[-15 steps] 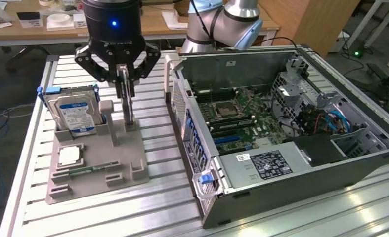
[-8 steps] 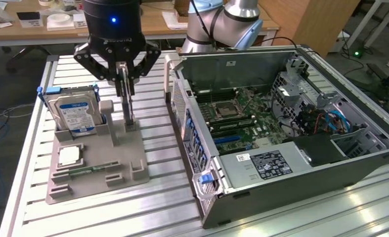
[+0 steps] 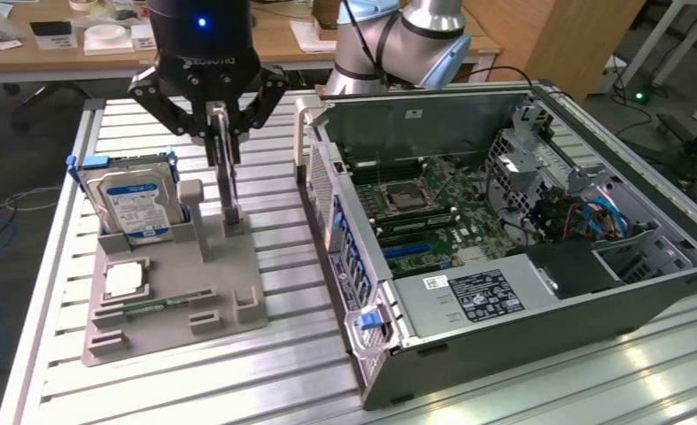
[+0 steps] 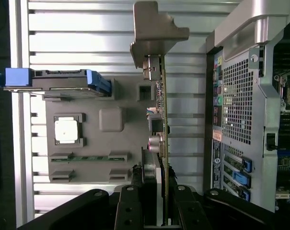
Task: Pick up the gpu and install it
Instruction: 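Pick up the gpu and move the gpu toward the slot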
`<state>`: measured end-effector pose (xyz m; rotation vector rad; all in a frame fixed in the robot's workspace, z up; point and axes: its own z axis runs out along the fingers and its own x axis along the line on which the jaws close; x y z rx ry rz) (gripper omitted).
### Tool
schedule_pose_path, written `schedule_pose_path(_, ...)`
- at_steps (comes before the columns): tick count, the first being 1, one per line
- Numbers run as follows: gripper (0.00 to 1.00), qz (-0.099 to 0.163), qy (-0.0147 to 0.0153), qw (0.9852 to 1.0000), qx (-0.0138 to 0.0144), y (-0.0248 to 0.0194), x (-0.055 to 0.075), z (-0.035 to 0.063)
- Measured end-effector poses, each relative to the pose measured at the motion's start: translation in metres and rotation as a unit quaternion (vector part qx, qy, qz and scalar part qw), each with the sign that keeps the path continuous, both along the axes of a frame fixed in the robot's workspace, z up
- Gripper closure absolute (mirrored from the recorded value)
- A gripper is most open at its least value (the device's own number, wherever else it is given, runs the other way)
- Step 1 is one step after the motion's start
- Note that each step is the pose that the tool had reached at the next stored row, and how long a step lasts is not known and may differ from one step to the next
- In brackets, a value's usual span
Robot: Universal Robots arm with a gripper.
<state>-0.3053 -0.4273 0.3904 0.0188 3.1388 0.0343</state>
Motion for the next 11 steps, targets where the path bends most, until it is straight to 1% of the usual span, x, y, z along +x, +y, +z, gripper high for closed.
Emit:
schedule_pose_path(7, 0.72, 0.001, 0.0000, 1.0000, 0.0000, 0.0000, 0.000, 0.0110)
schedule_pose_path(11, 0.72, 0.001, 0.0000, 1.0000, 0.0000, 0.0000, 0.000, 0.0150)
